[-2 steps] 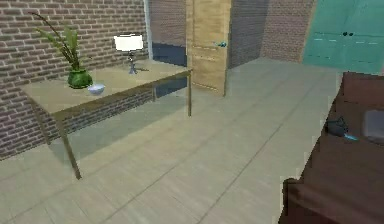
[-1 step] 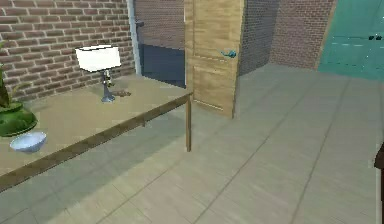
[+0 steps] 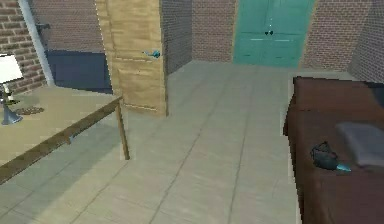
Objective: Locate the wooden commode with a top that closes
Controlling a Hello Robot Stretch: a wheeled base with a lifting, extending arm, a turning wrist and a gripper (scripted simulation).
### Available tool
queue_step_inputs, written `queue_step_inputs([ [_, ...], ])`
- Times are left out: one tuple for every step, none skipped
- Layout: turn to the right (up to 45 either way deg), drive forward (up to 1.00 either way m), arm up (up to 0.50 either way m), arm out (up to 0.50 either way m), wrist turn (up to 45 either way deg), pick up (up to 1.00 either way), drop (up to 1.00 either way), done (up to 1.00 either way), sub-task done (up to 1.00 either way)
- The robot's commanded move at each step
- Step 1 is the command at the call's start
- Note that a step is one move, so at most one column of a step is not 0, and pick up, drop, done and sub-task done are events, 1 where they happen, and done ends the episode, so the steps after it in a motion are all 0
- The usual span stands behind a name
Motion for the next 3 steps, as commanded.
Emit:
queue_step_inputs([
  [0.0, 1.0, 0.0, 0.0, 0.0, 0.0, 0.0, 0.0, 0.0],
  [0.0, 0.75, 0.0, 0.0, 0.0, 0.0, 0.0, 0.0, 0.0],
  [-45.0, 0.0, 0.0, 0.0, 0.0, 0.0, 0.0, 0.0, 0.0],
])
